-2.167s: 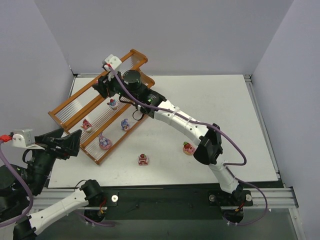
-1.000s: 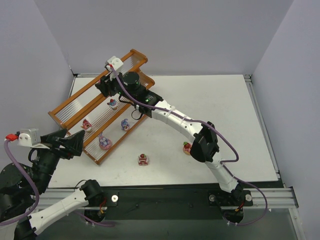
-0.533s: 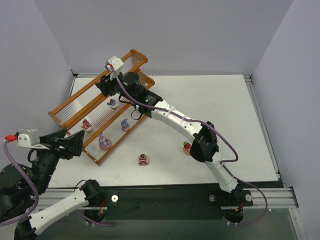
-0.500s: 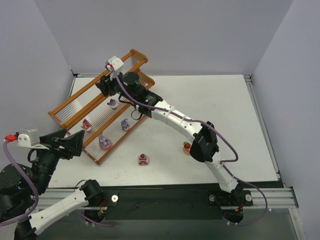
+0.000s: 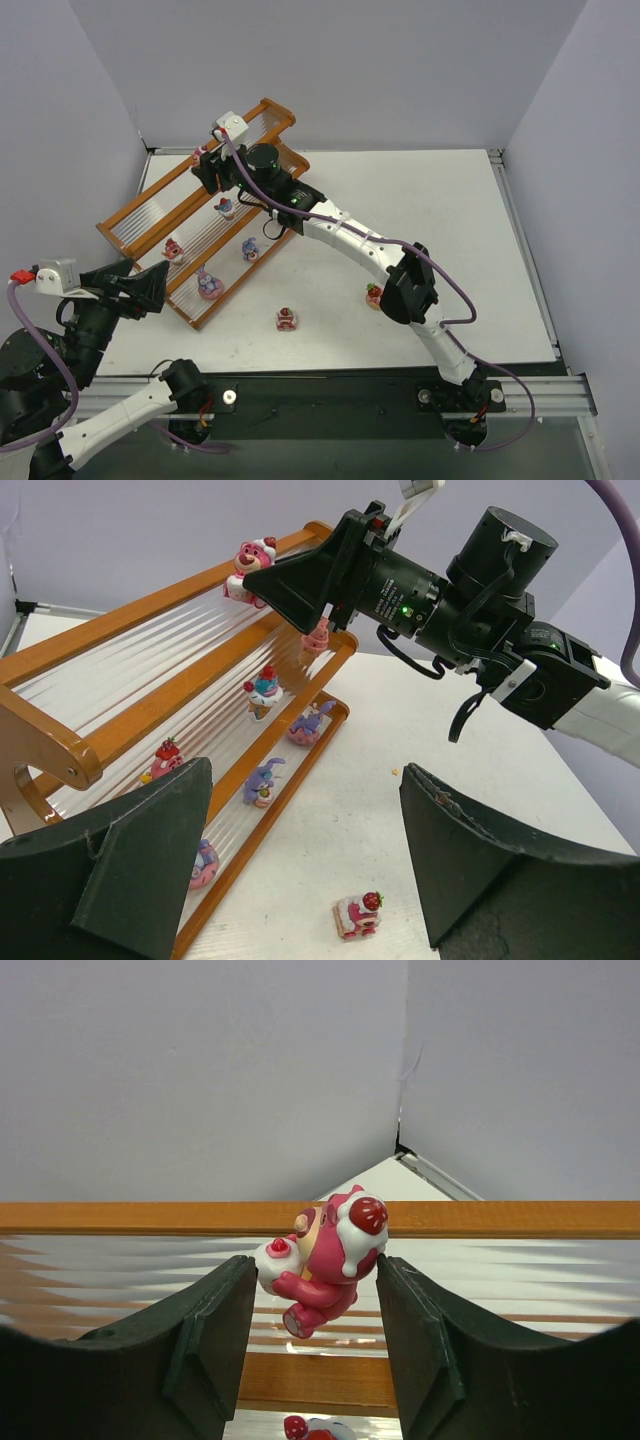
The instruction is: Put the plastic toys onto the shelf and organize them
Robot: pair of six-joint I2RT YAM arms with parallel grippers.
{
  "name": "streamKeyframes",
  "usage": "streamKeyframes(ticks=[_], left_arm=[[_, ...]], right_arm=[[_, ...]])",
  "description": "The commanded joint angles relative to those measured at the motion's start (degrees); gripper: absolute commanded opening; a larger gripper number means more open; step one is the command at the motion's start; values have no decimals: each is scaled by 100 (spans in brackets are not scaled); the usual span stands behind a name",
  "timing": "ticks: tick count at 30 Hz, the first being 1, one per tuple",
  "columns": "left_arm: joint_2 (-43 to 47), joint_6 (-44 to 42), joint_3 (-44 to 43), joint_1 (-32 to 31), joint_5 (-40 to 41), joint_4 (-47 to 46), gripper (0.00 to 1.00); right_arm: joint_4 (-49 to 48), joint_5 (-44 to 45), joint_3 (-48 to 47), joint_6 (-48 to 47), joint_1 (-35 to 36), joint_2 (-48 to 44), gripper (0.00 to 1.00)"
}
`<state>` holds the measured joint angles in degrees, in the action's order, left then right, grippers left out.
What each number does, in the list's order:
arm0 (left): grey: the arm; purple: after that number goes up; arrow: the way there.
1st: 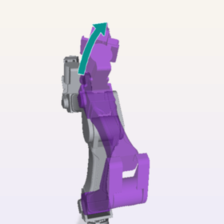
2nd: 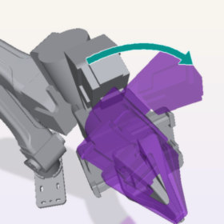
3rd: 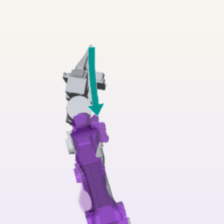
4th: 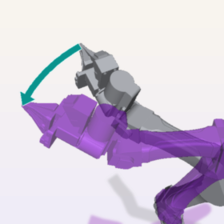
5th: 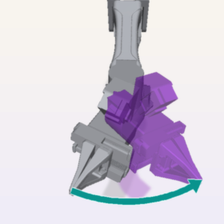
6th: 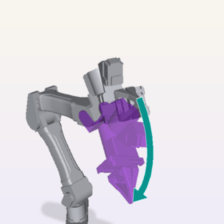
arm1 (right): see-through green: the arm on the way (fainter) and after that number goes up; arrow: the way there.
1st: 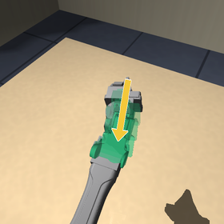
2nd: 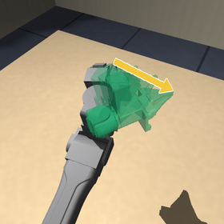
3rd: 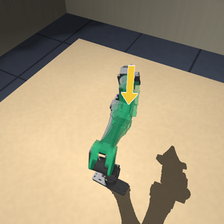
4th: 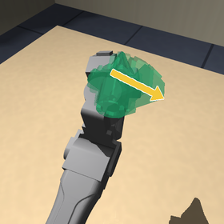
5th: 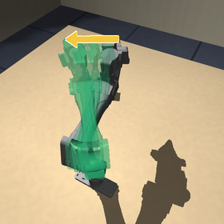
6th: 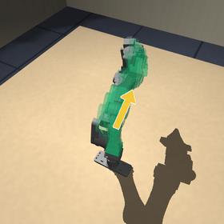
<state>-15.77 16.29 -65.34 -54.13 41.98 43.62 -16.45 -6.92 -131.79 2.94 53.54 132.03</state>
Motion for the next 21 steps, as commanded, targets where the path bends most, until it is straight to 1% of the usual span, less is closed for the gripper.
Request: streamKeyframes(ticks=[1, 2, 4, 7, 15, 21], left_arm=[[65, 14, -14, -10, 74, -204, 86], [65, 14, -5, -10, 74, -196, 86], [65, 14, -14, -10, 74, -204, 86], [65, 14, -22, -19, 74, -213, 86], [-58, 5, -14, -10, 91, -310, 86], [-461, 14, -233, -19, 118, -389, 86]], right_arm=[[-289, -73, -119, -30, -54, -10, 51], [-289, -73, -119, -39, -45, -2, 51], [-280, -82, -110, -30, -54, -28, 47], [-289, -73, -14, -30, -72, -106, 46], [-631, -99, 977, -144, -1, -678, 45], [-755, 76, 1515, -224, 78, -1240, 45]])
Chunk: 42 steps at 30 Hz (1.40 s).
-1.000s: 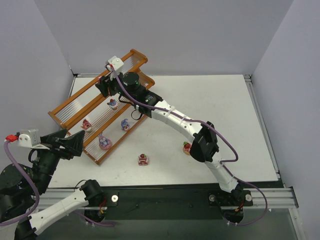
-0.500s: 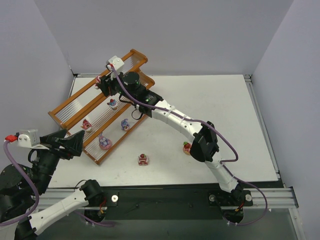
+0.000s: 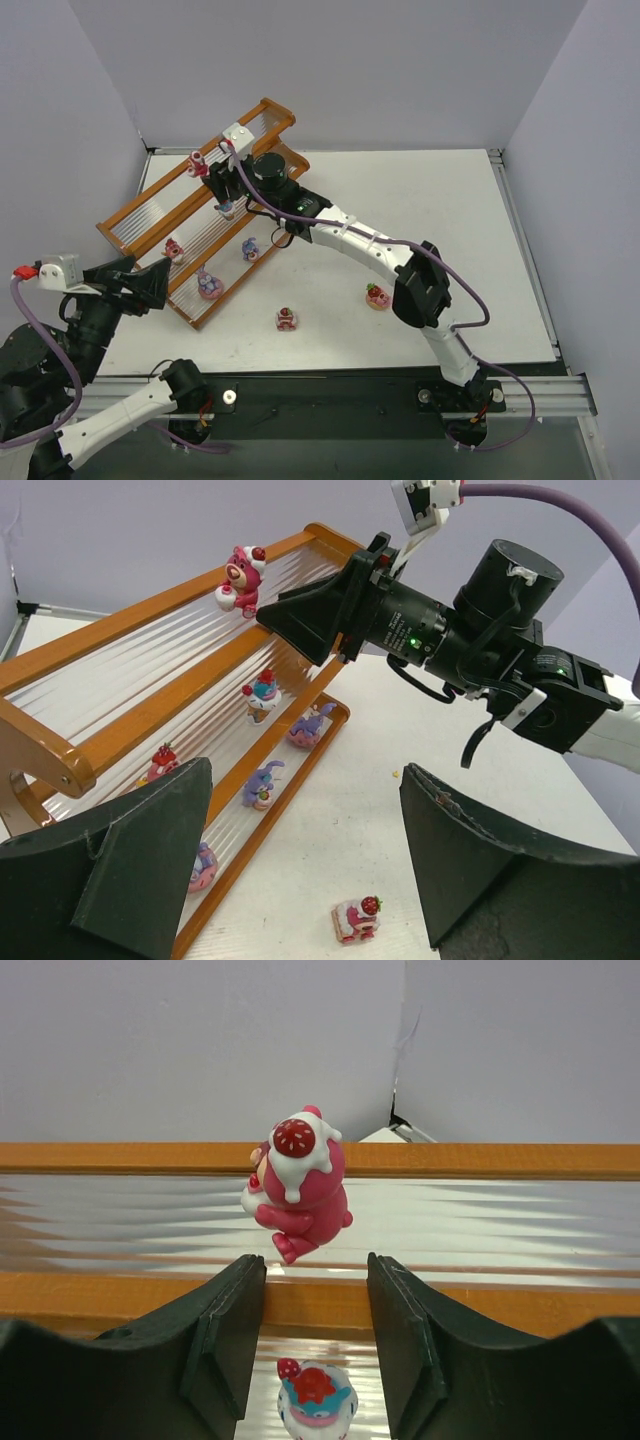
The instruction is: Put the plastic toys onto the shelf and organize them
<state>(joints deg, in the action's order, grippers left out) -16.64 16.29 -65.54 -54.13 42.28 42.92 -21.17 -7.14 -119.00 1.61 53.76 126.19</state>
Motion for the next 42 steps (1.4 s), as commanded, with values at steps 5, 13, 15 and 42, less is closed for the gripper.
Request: streamKeyframes(ticks=[5, 13, 15, 42], left_arm=[[-892, -117, -494, -71, 420, -547, 86], [-2131, -583, -1294, -300, 1238, -828, 70], [-2455, -698, -1592, -317, 1142, -873, 61], [-5173, 1112, -1980, 6932, -6468, -1364, 27]], right_arm=[[-309, 283, 640, -55, 73, -929, 46], [-459, 608, 1984, 418, 214, -2036, 28], [-450, 643, 2380, 498, 232, -2351, 27], [306, 1039, 4069, 1122, 680, -4059, 21]])
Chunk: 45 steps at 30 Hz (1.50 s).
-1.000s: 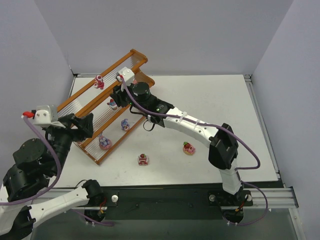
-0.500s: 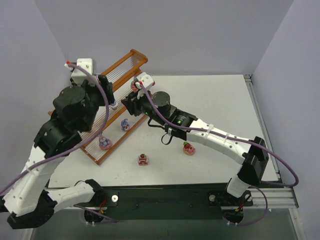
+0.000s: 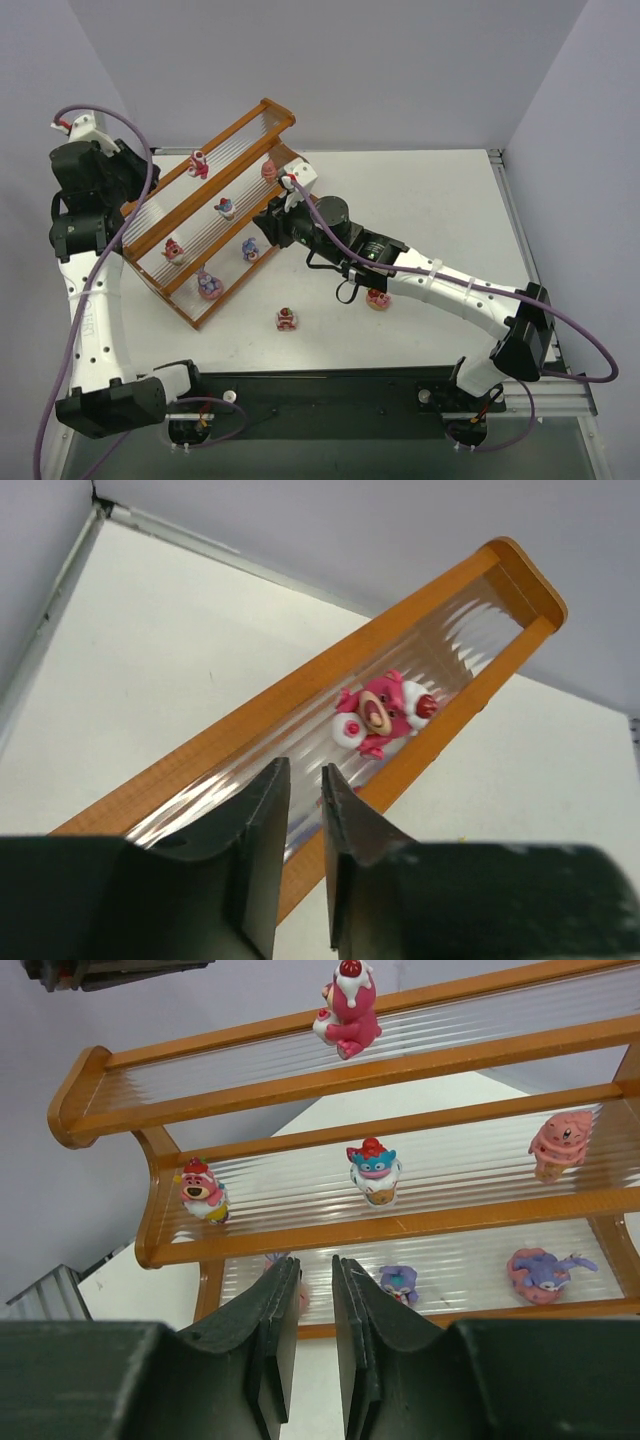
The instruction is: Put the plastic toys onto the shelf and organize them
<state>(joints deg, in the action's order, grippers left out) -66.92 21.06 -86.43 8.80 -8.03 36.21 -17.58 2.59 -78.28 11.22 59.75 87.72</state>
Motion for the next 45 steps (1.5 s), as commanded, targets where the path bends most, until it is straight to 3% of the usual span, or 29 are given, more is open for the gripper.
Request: streamKeyframes(ticks=[1, 9, 20, 29, 45], left_arm=[[-242, 662, 74, 754, -1603, -720, 23], [-1007, 891, 13, 922, -2273, -1204, 6], [-1403, 786, 12, 641, -2168, -1388, 0], [-1412, 680, 197, 237, -1526, -1169, 0], [-903, 663, 575, -88, -1271, -1177, 0]], right_arm=[[-35, 49, -12, 161, 90, -194, 20], [-17, 119, 173, 205, 107, -273, 18], [-26, 92, 103, 205, 99, -177, 16], [124, 233, -12, 134, 99, -264, 15], [159, 409, -21, 170, 99, -186, 14]])
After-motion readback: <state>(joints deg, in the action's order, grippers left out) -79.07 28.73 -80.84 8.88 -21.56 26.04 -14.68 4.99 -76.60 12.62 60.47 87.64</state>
